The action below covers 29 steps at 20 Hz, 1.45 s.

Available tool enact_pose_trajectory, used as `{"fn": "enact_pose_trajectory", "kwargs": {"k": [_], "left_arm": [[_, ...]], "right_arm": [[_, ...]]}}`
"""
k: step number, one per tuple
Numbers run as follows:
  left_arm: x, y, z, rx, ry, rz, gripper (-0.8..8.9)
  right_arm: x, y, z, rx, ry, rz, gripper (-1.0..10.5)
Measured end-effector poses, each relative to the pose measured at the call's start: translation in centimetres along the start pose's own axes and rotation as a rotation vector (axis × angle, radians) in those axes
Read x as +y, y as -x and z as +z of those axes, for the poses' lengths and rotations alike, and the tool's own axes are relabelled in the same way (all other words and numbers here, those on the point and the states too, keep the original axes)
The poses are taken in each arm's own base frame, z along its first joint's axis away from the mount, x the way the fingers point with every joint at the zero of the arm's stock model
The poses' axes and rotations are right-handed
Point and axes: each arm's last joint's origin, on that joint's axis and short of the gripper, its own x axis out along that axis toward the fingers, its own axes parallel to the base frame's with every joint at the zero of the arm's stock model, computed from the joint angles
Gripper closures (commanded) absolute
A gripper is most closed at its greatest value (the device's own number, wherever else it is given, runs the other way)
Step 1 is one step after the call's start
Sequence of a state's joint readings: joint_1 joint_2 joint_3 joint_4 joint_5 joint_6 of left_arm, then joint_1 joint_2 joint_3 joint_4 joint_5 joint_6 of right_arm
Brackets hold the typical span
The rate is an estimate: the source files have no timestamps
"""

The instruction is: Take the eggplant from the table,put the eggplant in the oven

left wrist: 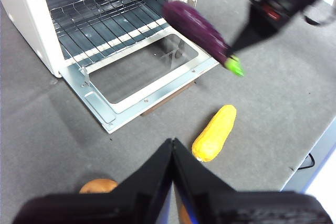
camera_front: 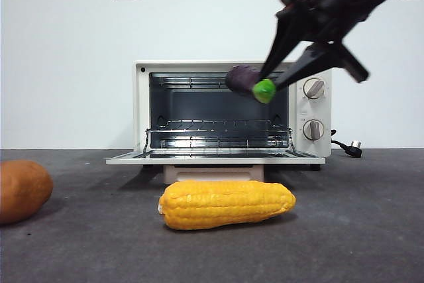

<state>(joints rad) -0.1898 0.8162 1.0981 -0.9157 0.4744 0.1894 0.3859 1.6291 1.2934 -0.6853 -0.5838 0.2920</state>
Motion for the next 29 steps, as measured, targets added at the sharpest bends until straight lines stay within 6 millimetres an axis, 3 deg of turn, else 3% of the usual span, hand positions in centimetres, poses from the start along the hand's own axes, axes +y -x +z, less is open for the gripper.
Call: {"fn": "enact_pose_trajectory", "kwargs": {"k": [6,11,17,24,27,29], "left_arm": [[0.0,0.0,0.0,0.004,0.002,-0.002,8.19],[-0.2,0.0,0.0,-0.006,0.002,-0.052,8.19],[-0.2,0.1,0.0,-0.008,0.001,-0.052,8.19],[-0.4,0.1,0.0,-0.009,-0.005,-0.060,8.19],[-0.4,0.1,-0.1,-0.005,-0.003,-0.063,8.19],[-0.4,0.1,-0.1,-0.005,0.003,-0.063,8.19]], "right_arm": [[0.0,-2.5,5.3,-0.043,-0.118,0.047,9.6],[-0.9,-4.8,7.9,-0.068,-0.241,0.034,9.6],[-1.4,-5.0,9.4,-0.282,-0.326,-0.099,9.6],[-1.6,-4.8,9.8,-0.380,-0.360,-0.185,9.3],[-1.6,-4.9,9.9,-0.395,-0.361,-0.202,8.1],[-1.7,-4.9,9.9,-0.412,-0.366,-0.227,8.1]]}}
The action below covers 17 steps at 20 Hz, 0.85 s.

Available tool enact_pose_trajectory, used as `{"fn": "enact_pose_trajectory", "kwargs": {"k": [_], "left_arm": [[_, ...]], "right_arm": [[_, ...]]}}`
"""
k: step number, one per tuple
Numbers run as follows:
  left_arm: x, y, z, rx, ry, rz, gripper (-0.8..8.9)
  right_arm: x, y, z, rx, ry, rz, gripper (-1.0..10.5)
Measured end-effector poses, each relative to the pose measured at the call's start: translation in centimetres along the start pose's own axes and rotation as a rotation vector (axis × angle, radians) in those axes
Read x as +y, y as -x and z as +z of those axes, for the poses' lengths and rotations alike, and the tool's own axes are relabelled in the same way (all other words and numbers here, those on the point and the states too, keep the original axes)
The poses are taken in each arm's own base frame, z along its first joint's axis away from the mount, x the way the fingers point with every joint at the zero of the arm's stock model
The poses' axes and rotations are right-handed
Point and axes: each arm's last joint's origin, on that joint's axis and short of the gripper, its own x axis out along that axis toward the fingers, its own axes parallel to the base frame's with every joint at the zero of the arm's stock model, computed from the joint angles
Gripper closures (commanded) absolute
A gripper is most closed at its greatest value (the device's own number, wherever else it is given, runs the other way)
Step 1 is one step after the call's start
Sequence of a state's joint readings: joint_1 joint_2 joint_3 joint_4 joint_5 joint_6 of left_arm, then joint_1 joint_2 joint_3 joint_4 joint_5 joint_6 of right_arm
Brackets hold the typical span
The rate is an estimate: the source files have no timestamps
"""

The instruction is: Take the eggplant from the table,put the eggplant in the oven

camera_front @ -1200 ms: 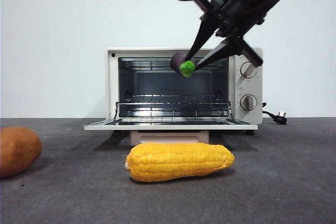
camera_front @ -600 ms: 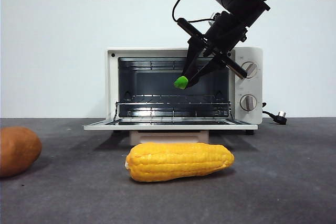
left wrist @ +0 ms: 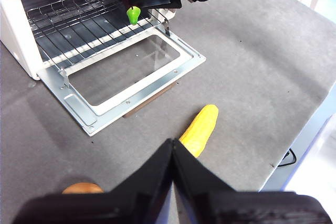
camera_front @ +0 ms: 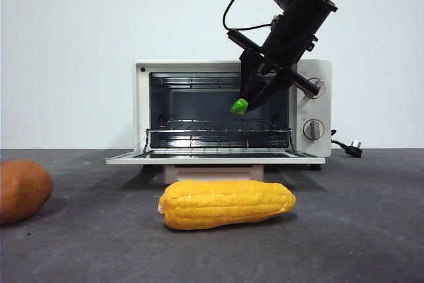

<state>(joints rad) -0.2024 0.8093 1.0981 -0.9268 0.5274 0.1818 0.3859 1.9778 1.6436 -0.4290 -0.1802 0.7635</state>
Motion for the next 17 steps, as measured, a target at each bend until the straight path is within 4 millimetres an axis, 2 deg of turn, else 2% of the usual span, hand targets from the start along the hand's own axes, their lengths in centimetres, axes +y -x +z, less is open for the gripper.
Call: {"fn": "enact_pose_trajectory", "kwargs": {"k": [13,17], "left_arm": [[-0.26,0.42,-0.08,-0.015,0.002,0.003,8.19],[-0.25,0.42,-0.08,-0.014,0.002,0.007,8.19]], "right_arm": [[-0.03,0.00,0.08,-0.021,0.001,-0.017,8.1],[0.04,0.00,0.05,-0.005,0.017,0.004,7.2]]}}
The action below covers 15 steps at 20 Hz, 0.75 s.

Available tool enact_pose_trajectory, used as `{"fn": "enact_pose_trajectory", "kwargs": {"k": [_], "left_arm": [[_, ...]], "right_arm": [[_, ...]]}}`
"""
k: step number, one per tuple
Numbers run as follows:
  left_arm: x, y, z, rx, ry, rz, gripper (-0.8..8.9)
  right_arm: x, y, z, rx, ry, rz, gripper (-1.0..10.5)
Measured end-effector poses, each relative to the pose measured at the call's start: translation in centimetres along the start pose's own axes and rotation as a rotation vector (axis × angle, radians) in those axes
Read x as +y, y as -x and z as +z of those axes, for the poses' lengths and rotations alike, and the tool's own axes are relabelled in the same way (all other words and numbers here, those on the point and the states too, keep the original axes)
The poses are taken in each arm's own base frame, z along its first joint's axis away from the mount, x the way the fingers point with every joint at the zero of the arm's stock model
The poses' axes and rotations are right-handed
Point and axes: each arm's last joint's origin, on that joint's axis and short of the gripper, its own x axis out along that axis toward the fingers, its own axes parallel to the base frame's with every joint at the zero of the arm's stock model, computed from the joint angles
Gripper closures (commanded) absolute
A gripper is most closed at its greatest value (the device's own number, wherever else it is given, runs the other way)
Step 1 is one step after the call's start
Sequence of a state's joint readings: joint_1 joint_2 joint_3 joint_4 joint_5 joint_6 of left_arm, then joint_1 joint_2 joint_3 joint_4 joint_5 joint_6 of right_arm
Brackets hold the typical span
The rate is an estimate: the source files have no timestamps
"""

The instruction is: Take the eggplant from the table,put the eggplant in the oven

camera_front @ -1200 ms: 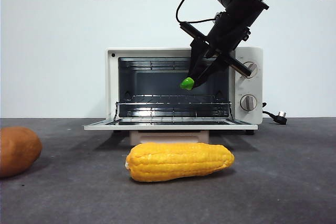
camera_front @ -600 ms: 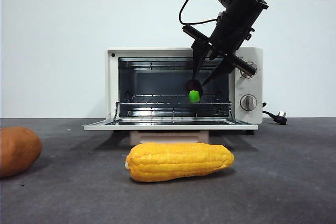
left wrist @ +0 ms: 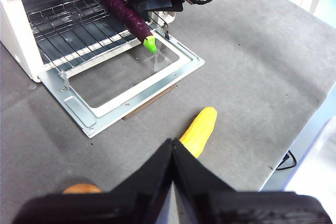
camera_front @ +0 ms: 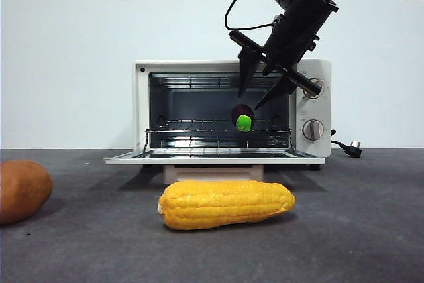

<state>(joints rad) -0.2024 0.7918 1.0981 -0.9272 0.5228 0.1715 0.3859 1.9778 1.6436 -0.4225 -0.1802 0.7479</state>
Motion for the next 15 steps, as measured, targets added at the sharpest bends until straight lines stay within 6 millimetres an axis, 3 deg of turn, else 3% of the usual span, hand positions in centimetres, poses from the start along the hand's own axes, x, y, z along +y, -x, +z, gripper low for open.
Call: {"fn": "enact_pose_trajectory", "kwargs": {"k": [4,9,15], "left_arm": [[0.4,-0.4,0.1,0.023,0.008,0.039,8.19],[0.9,-1.1,0.5,0.019,0.005,0.040,8.19],[1.1,-1.5,0.7,0.014,0.003,0.041,8.19]], "right_arm": [[0.6,1.4,0.2,-0.011,0.047,0.024,7.2],[3.2,9.2,0.9,-0.110,0.174,0.096,7.2],[3.9,17.9,-0.7,-0.114,0.410,0.073,7.3]]}}
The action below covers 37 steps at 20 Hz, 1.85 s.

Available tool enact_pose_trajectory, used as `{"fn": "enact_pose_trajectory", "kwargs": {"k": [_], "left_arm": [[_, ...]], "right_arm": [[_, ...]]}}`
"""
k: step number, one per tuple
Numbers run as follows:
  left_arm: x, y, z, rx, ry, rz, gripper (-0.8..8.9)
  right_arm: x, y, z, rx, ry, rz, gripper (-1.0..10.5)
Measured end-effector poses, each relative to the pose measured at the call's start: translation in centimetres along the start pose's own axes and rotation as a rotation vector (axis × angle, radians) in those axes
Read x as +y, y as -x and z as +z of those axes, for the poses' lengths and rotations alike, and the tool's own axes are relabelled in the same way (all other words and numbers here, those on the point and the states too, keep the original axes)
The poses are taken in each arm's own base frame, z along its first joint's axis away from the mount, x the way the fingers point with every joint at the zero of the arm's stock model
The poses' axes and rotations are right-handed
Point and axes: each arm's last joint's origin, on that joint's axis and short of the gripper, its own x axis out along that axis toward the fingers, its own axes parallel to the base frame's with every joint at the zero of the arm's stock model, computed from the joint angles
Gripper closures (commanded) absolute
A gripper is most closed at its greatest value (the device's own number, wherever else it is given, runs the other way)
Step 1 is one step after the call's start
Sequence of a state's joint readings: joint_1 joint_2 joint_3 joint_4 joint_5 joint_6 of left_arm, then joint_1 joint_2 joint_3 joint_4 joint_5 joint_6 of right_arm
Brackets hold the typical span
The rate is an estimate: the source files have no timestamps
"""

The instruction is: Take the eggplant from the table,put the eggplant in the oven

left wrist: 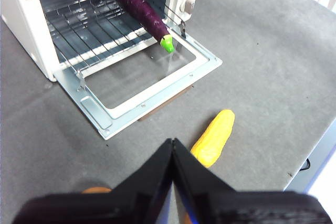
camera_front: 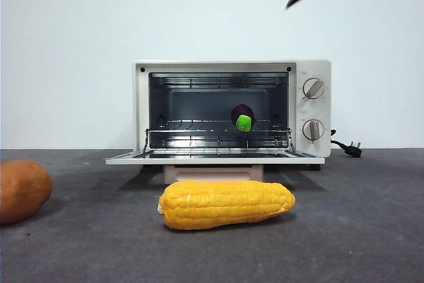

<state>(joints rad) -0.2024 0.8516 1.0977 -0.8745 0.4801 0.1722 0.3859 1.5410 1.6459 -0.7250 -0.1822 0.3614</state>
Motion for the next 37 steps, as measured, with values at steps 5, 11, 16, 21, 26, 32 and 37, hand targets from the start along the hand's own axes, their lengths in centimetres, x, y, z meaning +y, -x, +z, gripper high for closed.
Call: {"fn": "enact_pose_trajectory", "kwargs": {"k": [5,11,16,21,26,32,37], "left_arm": [[0.0,0.0,0.0,0.000,0.000,0.000,8.19],[0.0,0.0,0.0,-0.001,0.000,0.000,8.19],[0.0,0.0,0.0,-0.004,-0.002,0.001,8.19],[0.1,-0.1,0.5,-0.041,-0.020,0.007,8.19],[1.5,-2.5,0.9,0.019,0.011,0.005,8.19],[4.7,-7.5,1.2,0.090,0.059,0.009,8.19],[9.1,-11.0,0.2,0.145,0.151,0.049,8.19]], "right_arm": [[0.9,7.4,-1.6,0.020,0.164,-0.007,7.3],[1.3,14.9,-4.2,-0.002,0.263,-0.002,7.3],[1.4,18.8,-5.8,-0.056,0.313,-0.018,9.7],[1.2,19.4,-6.7,-0.010,0.336,-0.028,9.6],[1.3,19.4,-6.8,0.014,0.334,0.016,9.6],[1.4,19.9,-7.7,0.069,0.340,0.046,9.6],[1.3,22.5,-9.3,0.051,0.355,0.052,9.6]]}}
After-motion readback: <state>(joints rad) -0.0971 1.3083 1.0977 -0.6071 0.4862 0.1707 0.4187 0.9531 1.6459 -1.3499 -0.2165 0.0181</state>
